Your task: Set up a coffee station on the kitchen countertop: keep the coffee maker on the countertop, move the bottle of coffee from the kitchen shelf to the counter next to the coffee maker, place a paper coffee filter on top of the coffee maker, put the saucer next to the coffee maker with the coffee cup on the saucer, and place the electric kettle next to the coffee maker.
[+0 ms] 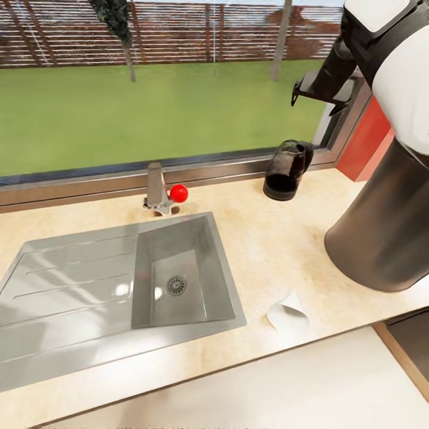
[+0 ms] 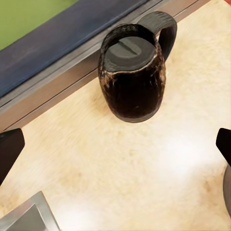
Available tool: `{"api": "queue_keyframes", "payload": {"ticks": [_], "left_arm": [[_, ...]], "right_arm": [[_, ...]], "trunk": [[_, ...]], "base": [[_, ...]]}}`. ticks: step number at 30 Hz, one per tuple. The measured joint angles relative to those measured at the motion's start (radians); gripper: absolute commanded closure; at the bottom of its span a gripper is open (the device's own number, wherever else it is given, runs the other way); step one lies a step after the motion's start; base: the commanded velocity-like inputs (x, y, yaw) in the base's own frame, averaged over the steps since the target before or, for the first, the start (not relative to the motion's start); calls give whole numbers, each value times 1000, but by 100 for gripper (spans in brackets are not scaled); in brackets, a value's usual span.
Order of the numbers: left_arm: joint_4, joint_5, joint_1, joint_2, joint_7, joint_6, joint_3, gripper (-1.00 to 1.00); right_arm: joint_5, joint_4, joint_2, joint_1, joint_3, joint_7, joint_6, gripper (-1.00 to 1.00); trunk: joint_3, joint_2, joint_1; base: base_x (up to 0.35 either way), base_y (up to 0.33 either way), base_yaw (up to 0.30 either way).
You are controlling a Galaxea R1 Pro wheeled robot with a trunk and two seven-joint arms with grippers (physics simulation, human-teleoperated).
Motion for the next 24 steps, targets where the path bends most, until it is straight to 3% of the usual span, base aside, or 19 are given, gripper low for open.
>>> {"api": "queue_keyframes", "payload": {"ticks": [17,20,21,24], "left_arm": [[0,0,0,-13,0,-2,-1,-100],[-1,0,0,-13,0,-3,-1,-100],[-1,0,0,-12,0,-3,-1,-100],[-1,0,0,-12,0,-3,-1,-100]], "right_arm": [[5,-72,-3,-1,0,-11,-42,-100],[6,-75,-7,-1,2,-12,-3,-100],[6,-78,-10,-1,4,-12,54,-100],[6,-79,-12,-1,5,-11,56,-100]], "trunk": [[-25,0,0],[-26,0,0],[-26,0,0],[-28,0,0]], "base": [[0,0,26],[0,0,39],[0,0,42],[0,0,72]]}}
